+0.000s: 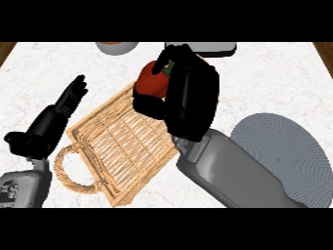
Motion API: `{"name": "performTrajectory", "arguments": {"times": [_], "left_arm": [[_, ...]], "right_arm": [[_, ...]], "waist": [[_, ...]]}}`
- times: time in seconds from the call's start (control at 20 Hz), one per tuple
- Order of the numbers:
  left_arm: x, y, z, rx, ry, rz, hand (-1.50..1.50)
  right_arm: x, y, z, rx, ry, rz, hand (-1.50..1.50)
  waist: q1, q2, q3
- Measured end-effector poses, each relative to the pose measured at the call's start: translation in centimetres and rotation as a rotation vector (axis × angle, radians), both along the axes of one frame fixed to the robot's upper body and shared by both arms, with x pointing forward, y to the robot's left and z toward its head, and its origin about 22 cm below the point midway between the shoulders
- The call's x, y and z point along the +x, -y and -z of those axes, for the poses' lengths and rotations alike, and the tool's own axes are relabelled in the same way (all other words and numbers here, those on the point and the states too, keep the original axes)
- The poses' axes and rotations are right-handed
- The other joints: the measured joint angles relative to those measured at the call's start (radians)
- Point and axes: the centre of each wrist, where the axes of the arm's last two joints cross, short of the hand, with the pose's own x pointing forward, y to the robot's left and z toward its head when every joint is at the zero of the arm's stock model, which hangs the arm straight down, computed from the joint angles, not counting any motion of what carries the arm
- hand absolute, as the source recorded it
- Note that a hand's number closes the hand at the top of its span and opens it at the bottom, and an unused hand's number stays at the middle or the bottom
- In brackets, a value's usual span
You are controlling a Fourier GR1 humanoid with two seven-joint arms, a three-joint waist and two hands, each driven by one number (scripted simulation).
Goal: Pick the bell pepper from the placemat and place it in the basket
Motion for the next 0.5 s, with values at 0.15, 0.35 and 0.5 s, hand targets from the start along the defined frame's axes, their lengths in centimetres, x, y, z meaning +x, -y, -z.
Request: {"name": "performTrajectory", "arguments": {"times": [0.15,0.35,0.5], "left_arm": [[-0.6,-0.2,-0.1,0.005,0.000,-0.002,0.00],[-0.3,-0.1,-0.6,0.007,0.003,0.002,0.00],[-0.3,-0.2,-0.7,0.007,0.001,0.000,0.00]], "right_arm": [[0.8,0.1,1.0,-0.017,0.016,0.020,1.50],[1.9,1.1,2.2,-0.010,0.056,0.065,1.50],[2.0,1.9,3.0,0.049,0.087,0.085,-1.50]], "waist": [[-0.001,-0.001,0.000],[-0.005,-0.001,0.000],[-0.005,0.000,0.001]]}}
